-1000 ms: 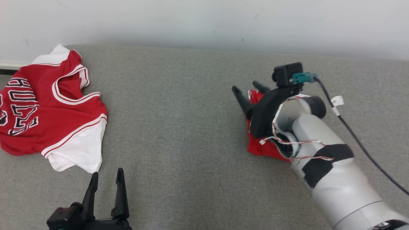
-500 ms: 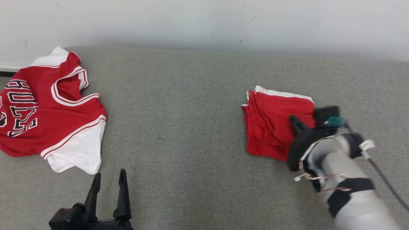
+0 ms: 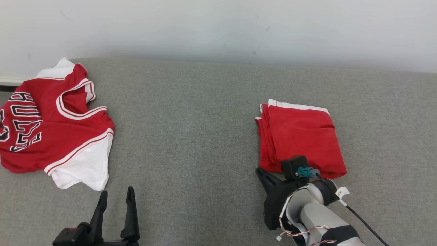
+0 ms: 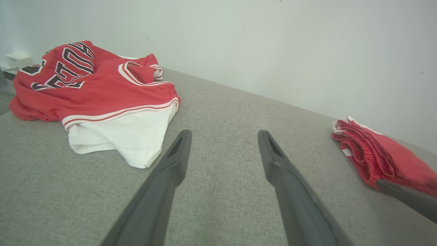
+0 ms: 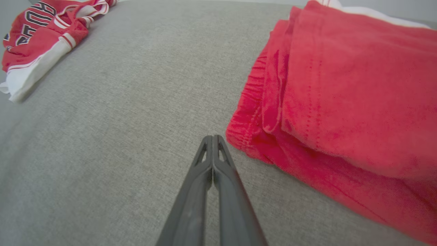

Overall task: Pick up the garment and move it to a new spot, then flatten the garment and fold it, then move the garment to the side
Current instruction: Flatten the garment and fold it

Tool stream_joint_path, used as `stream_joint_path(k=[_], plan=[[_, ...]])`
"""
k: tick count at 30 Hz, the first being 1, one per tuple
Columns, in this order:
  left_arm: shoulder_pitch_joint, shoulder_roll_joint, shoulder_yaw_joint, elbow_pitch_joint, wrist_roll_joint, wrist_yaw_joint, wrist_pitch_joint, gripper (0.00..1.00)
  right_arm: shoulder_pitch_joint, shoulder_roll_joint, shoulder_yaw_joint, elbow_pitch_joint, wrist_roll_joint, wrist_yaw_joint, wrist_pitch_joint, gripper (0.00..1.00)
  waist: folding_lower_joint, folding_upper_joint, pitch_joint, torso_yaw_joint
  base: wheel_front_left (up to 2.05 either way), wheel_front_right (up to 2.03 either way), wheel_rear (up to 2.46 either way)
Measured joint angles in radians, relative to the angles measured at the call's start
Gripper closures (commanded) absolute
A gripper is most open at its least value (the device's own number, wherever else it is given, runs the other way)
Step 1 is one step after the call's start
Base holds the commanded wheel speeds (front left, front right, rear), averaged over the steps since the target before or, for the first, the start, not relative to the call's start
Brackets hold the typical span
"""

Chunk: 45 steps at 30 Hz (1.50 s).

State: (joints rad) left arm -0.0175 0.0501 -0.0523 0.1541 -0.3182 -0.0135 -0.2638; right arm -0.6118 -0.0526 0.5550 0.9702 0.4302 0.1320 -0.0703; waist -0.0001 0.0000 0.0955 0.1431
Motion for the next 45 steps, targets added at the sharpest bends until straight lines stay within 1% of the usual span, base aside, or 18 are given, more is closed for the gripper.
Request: stream_joint_path(k=[3,8,9,10,11,14,17,21,25,27,32,36,38,45], plan=[[0.007,0.0,0.006,-0.001,0.0,0.002,0.0,0.0,0.003,0.003,0.044,-0.049,0.058,0.0,-0.004,1.0,0.0,0.0,-0.008,-0.01,0.0,0.0,0.0],[0.019,0.0,0.024,-0.008,0.002,0.004,0.0,0.0,0.004,0.003,0.056,-0.127,0.129,0.0,-0.059,1.0,0.0,0.0,-0.029,-0.032,0.0,0.0,0.0],[0.021,0.0,0.028,-0.009,0.003,0.005,0.0,0.0,0.004,0.002,0.05,-0.144,0.138,0.0,-0.076,0.7,0.0,0.0,-0.033,-0.038,0.0,0.0,0.0],[0.021,0.0,0.033,-0.012,0.003,0.005,0.0,0.0,0.005,0.0,0.04,-0.161,0.145,0.0,-0.092,0.44,0.0,0.0,-0.037,-0.043,0.0,0.0,0.0],[0.021,0.0,0.039,-0.015,0.006,0.005,0.0,0.0,0.008,-0.005,0.028,-0.178,0.149,0.0,-0.11,0.0,0.0,0.0,-0.042,-0.05,0.0,0.0,0.0],[0.021,0.0,0.058,-0.022,0.011,0.006,0.0,0.0,0.024,-0.036,-0.036,-0.224,0.146,0.0,-0.152,0.0,0.0,0.0,-0.054,-0.072,0.0,0.0,0.0],[0.019,0.0,0.074,-0.028,0.019,0.005,0.0,0.0,0.062,-0.065,-0.11,-0.266,0.117,0.0,-0.171,0.0,0.0,0.0,-0.066,-0.096,0.0,0.0,0.0],[0.015,0.0,0.089,-0.033,0.03,0.005,0.0,0.0,0.125,-0.087,-0.218,-0.326,0.057,0.0,-0.185,0.0,0.0,0.0,-0.082,-0.127,0.0,0.0,0.0],[0.006,0.0,0.098,-0.029,0.041,0.003,0.0,0.0,0.197,-0.098,-0.29,-0.38,-0.006,0.0,-0.186,0.0,0.0,0.0,-0.095,-0.156,0.0,0.0,0.0],[0.005,0.0,0.1,-0.023,0.052,-0.004,0.0,0.0,0.223,-0.103,-0.32,-0.402,-0.031,0.0,-0.187,0.0,0.0,0.0,-0.1,-0.168,0.0,0.0,0.0],[0.005,0.0,0.1,-0.001,0.065,-0.006,0.0,0.0,0.289,-0.12,-0.357,-0.435,-0.111,0.0,-0.186,0.0,0.0,0.0,-0.113,-0.189,0.0,0.0,0.0],[0.008,0.0,0.102,0.016,0.072,-0.009,0.0,0.0,0.335,-0.119,-0.377,-0.447,-0.127,0.0,-0.185,0.0,-0.0001,0.0,-0.121,-0.195,0.0,0.0,0.0],[0.023,0.0,0.106,0.026,0.078,-0.012,0.0,0.0,0.364,-0.11,-0.403,-0.452,-0.129,0.0,-0.184,0.0,0.0,0.0,-0.128,-0.195,0.0,0.0,0.0],[0.06,0.0,0.113,0.032,0.086,-0.014,0.0,0.0,0.401,-0.091,-0.435,-0.467,-0.136,0.0,-0.176,0.0,-0.0001,0.0,-0.146,-0.19,0.0,0.0,0.0]])
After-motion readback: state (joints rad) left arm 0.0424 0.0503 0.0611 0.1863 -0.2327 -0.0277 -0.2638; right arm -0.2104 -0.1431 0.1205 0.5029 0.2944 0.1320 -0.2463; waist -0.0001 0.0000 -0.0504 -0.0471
